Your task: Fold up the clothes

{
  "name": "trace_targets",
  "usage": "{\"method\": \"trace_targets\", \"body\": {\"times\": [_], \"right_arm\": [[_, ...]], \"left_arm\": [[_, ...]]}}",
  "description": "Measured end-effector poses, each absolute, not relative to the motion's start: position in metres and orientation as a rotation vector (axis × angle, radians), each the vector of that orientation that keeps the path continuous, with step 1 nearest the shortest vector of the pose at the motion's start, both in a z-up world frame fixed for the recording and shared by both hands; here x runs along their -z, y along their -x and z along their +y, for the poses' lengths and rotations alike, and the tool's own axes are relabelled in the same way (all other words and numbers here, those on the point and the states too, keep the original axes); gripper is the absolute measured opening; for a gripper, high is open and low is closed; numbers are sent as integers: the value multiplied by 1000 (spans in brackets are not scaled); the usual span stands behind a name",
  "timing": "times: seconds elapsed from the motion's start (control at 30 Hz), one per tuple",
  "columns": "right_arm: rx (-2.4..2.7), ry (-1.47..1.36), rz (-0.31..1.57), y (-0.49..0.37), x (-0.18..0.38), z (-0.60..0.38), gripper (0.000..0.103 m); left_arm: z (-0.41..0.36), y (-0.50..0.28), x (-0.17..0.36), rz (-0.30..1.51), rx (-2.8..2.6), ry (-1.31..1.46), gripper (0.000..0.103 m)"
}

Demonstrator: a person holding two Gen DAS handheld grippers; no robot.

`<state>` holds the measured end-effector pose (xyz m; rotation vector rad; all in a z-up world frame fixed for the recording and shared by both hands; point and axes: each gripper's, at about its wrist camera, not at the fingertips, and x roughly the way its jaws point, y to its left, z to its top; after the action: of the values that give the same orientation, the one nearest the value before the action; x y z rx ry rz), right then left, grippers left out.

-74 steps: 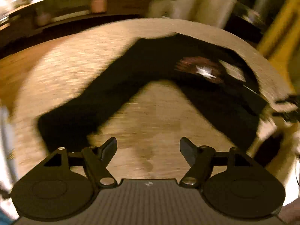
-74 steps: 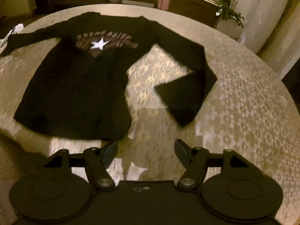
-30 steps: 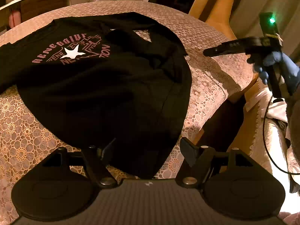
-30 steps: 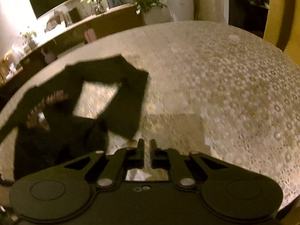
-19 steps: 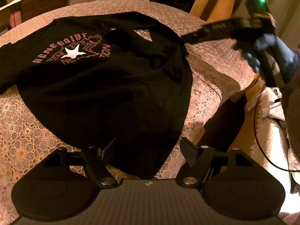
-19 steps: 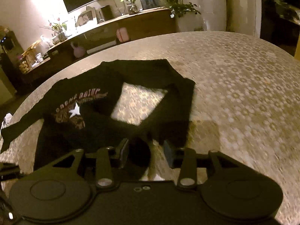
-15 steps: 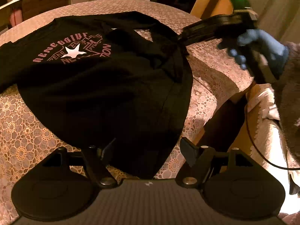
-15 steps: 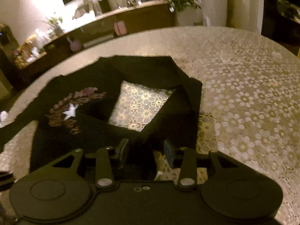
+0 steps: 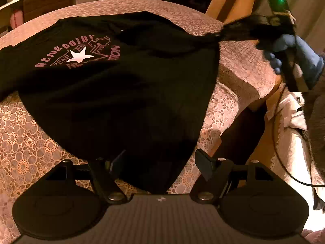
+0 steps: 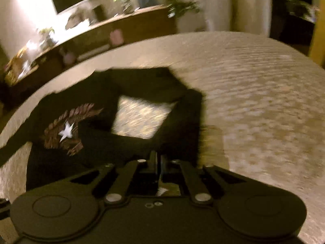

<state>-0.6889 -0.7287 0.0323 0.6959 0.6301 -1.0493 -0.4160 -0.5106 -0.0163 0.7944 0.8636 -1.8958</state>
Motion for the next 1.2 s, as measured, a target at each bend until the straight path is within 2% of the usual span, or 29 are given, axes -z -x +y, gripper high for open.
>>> {"method": "trace_targets", "body": {"times": [0.2,0.6,0.63,0.7,0.73,0.8,0.93,1.07,1.2], "right_arm": [[1132,-725,717,723,-21,-717,103],[790,-326,820,666,-51,-651,103],[733,-305,828,659,-49,-644,103],[648,-273,858,642,-42,-629,103],[633,-258,880,634,-38,-624,103],[633,-253,898,624,-30,-620,103],[682,-343,851,623,-23,-628,103],[736,-412,808,632,-24,-638,103],[705,-419,780,638,-28,-632,103]], "left_arm": [[-512,411,16,868,1896,-802,74],[-500,408,13,826,1897,-884,73],[-497,409,13,811,1893,-891,67],[-494,410,12,772,1869,-900,47],[-493,410,11,768,1866,-896,33],[-493,409,11,781,1866,-885,27],[-487,412,12,744,1844,-906,5],[-479,406,9,705,1791,-948,0],[-464,380,8,738,1745,-954,0]]}}
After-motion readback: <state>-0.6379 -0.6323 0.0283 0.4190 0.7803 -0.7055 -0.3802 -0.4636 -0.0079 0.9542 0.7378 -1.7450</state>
